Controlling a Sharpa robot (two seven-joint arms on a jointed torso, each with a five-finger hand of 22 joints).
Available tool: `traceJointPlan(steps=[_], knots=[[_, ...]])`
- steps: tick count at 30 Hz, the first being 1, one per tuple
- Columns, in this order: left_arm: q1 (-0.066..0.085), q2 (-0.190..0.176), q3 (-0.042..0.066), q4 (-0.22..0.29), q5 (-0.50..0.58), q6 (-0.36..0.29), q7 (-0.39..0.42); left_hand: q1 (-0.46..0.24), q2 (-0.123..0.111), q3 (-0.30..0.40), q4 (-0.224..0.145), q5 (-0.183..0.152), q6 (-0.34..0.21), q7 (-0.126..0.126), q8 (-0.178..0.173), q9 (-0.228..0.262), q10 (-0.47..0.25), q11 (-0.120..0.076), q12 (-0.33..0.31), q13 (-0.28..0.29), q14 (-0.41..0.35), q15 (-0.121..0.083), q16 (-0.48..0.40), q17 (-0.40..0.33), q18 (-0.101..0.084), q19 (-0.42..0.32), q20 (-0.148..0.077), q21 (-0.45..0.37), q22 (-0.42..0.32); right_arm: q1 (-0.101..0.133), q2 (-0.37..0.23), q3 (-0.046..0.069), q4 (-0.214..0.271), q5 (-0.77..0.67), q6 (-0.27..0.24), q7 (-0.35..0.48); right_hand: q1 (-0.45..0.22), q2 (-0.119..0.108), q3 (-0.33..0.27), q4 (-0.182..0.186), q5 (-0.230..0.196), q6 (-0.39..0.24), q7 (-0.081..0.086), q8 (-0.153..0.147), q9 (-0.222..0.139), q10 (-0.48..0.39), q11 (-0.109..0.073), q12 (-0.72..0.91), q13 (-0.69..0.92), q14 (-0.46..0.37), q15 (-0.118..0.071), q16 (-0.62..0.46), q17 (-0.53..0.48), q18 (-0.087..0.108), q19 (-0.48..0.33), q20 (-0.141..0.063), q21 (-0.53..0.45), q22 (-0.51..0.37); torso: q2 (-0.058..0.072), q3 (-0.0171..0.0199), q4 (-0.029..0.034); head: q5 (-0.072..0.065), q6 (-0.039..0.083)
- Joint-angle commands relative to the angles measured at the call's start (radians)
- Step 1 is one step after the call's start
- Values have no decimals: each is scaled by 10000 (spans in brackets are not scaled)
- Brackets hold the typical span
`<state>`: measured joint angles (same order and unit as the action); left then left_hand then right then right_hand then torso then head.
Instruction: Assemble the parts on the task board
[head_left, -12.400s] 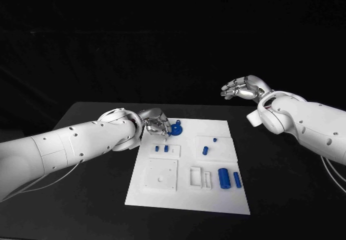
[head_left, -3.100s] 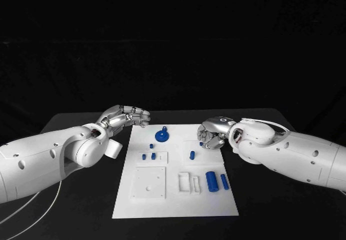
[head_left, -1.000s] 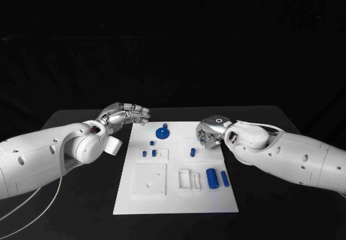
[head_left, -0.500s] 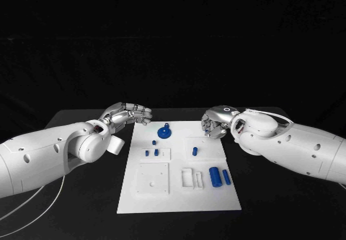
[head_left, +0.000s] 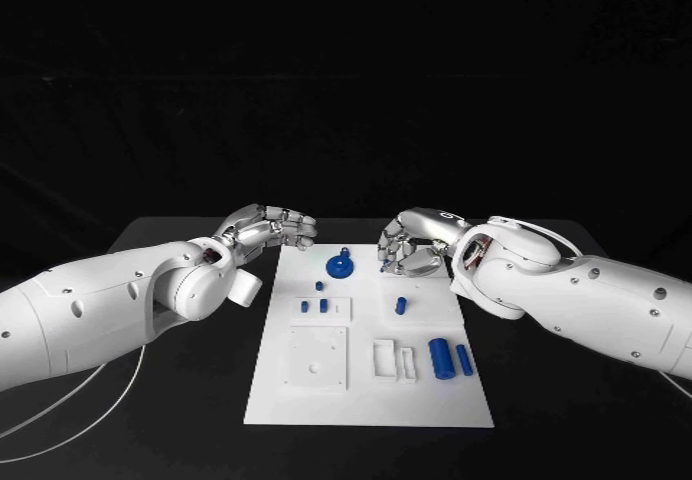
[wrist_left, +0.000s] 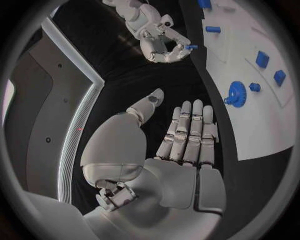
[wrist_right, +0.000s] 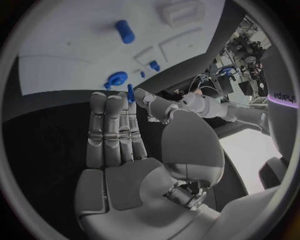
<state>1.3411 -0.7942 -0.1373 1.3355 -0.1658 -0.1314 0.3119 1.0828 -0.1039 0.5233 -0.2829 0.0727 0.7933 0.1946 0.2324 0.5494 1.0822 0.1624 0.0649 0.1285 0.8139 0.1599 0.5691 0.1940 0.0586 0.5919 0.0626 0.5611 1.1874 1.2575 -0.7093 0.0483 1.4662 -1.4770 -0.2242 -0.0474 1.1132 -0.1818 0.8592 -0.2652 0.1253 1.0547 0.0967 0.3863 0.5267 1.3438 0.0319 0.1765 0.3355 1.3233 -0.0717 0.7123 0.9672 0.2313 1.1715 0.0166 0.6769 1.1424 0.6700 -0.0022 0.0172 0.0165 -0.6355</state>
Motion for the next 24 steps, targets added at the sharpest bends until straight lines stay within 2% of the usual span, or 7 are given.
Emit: traceJointPlan(steps=[1, 2, 7, 11, 16, 21, 24], knots=[[12, 49, 7, -8, 17, -256, 151, -10, 56, -28, -4, 65, -35, -1, 17, -11, -47, 32, 30, -16, 58, 13, -60, 14, 111, 84, -18, -64, 16, -42, 176, -5, 215, 296, -280, 467, 30, 147, -30, -66, 85, -24, 14, -49, 15, -16, 7, -39, 12, -61, -31, 52, -17, 305, 76, -14, 24, 19, 4, 7, 7, 285, -32], [12, 60, 7, -11, 24, -362, 145, -9, 59, -27, -2, 71, -34, -1, 21, -11, -44, 31, 32, -18, 61, 12, -61, 17, 112, 86, -18, -65, 17, -78, 253, -16, 271, 172, -269, 471, 25, 158, -40, -76, 100, -29, 15, -54, 22, -21, 8, -45, 20, -62, -30, 51, -20, 305, 76, -14, 23, 21, 4, 3, 12, 326, -35], [12, 99, 7, -34, 114, -624, 132, -7, 75, -17, 8, 103, -21, -7, 42, -12, -23, 24, 43, -31, 82, 7, -69, 30, 113, 106, -21, -69, 23, -307, 657, -129, 538, -594, -149, 428, 16, 183, -58, -100, 121, -40, 19, -63, 37, -30, 11, -57, 38, -68, -27, 47, -27, 305, 75, -16, 20, 24, -1, -3, 14, 833, -157], [12, 123, 8, -62, 223, -702, 160, -6, 75, -14, 9, 113, -18, -9, 51, -13, -16, 22, 46, -37, 90, 5, -73, 35, 115, 115, -23, -69, 26, -376, 1003, -543, 717, -1178, 33, 332, 10, 200, -69, -114, 129, -45, 21, -68, 47, -33, 12, -64, 51, -67, -26, 45, -33, 305, 77, -17, 19, 27, 1, -8, 13, 1124, -240], [12, 148, 8, -66, 261, -724, 176, -5, 74, -11, 9, 121, -16, -10, 57, -14, -12, 20, 47, -44, 95, 3, -77, 40, 116, 123, -25, -71, 29, -460, 1244, -884, 885, -1806, 227, 214, 9, 207, -77, -132, 137, -49, 21, -73, 57, -38, 13, -70, 61, -65, -26, 43, -38, 305, 82, -20, 22, 31, 3, -22, 33, 1309, -299], [13, 185, 8, -70, 277, -718, 171, -9, 73, -11, 12, 125, -17, -11, 62, -16, -10, 20, 47, -49, 99, 2, -82, 44, 116, 128, -26, -72, 31, -560, 1379, -1083, 908, -2414, 399, 83, 16, 212, -82, -161, 134, -50, 20, -77, 70, -41, 12, -77, 76, -62, -26, 40, -46, 305, 87, -26, 25, 37, 0, -27, 15, 1495, -357], [13, 189, 9, -56, 278, -695, 164, -9, 72, -11, 12, 126, -17, -11, 64, -16, -9, 20, 47, -51, 100, 2, -84, 45, 116, 129, -26, -73, 31, -596, 1438, -1155, 836, -2609, 413, 74, 19, 213, -82, -169, 131, -50, 20, -78, 74, -40, 12, -79, 81, -61, -27, 40, -48, 305, 88, -27, 25, 39, -2, -28, 14, 1533, -380]])
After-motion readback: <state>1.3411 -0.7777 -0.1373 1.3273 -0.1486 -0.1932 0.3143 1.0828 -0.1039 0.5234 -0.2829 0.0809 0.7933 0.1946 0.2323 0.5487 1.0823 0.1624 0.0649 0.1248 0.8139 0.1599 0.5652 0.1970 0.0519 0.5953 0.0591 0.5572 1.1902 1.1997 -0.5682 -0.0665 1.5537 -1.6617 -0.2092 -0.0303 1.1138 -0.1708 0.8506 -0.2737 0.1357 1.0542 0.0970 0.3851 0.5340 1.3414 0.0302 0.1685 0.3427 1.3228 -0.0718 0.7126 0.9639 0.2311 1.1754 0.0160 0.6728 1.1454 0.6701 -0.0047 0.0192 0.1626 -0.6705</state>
